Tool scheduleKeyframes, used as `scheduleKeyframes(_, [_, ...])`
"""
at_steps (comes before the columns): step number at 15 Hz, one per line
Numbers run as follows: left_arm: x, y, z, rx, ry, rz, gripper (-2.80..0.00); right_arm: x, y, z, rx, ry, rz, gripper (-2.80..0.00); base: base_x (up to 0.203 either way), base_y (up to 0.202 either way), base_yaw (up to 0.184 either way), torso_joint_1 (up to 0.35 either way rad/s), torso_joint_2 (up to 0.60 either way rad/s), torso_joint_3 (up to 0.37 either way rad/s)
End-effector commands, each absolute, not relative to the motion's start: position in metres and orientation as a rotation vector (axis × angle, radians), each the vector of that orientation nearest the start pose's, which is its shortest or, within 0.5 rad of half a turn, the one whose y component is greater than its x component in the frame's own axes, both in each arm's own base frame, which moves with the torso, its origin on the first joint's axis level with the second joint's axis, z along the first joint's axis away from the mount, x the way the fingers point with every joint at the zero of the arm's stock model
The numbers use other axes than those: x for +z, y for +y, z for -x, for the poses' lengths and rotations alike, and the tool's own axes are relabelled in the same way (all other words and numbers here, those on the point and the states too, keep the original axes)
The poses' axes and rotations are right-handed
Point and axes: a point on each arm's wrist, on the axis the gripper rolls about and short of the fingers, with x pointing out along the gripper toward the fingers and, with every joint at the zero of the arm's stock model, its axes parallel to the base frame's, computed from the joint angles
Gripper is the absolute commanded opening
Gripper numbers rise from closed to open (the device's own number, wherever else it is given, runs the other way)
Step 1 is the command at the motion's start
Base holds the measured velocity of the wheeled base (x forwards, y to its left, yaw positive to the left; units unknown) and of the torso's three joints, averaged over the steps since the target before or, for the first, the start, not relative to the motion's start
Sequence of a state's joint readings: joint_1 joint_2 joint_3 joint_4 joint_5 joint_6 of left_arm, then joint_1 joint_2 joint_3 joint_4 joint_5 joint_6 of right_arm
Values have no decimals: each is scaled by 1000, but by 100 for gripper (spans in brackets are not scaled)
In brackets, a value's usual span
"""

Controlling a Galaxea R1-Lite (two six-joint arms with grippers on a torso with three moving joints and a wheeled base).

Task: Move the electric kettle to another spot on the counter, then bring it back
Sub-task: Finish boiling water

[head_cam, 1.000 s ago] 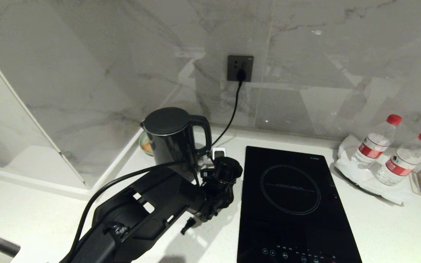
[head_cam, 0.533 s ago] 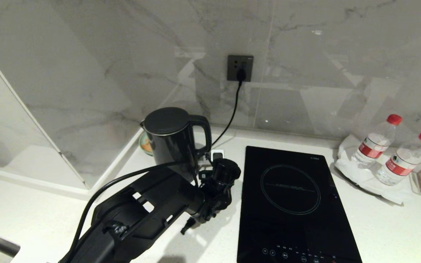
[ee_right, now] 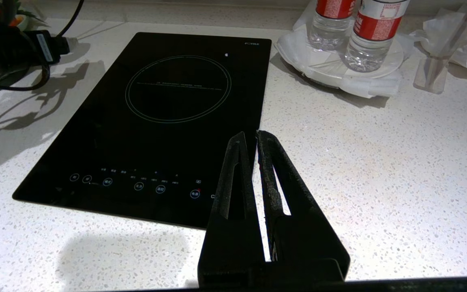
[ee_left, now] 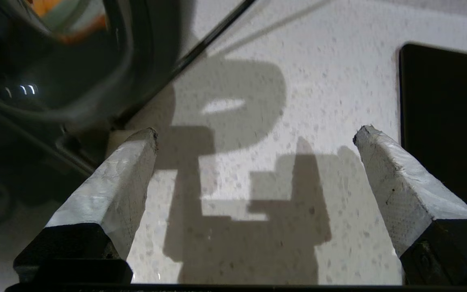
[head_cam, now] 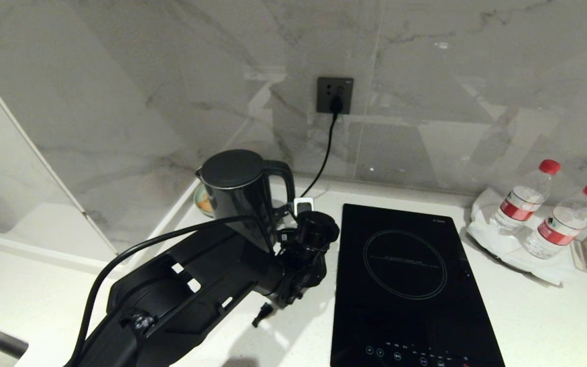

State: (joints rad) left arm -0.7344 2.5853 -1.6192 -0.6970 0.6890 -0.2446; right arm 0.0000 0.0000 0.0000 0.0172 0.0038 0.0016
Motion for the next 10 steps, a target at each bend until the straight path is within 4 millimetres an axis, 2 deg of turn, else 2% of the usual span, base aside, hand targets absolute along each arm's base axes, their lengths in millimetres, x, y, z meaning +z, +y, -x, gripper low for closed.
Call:
scheduleKeyframes(1, [38, -327, -394, -5, 187, 86, 0, 74, 0, 23, 5, 17, -2, -280, 0, 0, 0, 0, 0, 0])
scheduleKeyframes(4, [30, -315, -417, 38, 175, 75, 0, 74, 0, 23, 5, 17, 0, -280, 0, 0, 0, 0, 0, 0])
scheduleKeyframes(10, [18, -307, -422, 58, 192, 57, 0, 74, 0, 23, 5, 18, -2, -280, 0, 0, 0, 0, 0, 0])
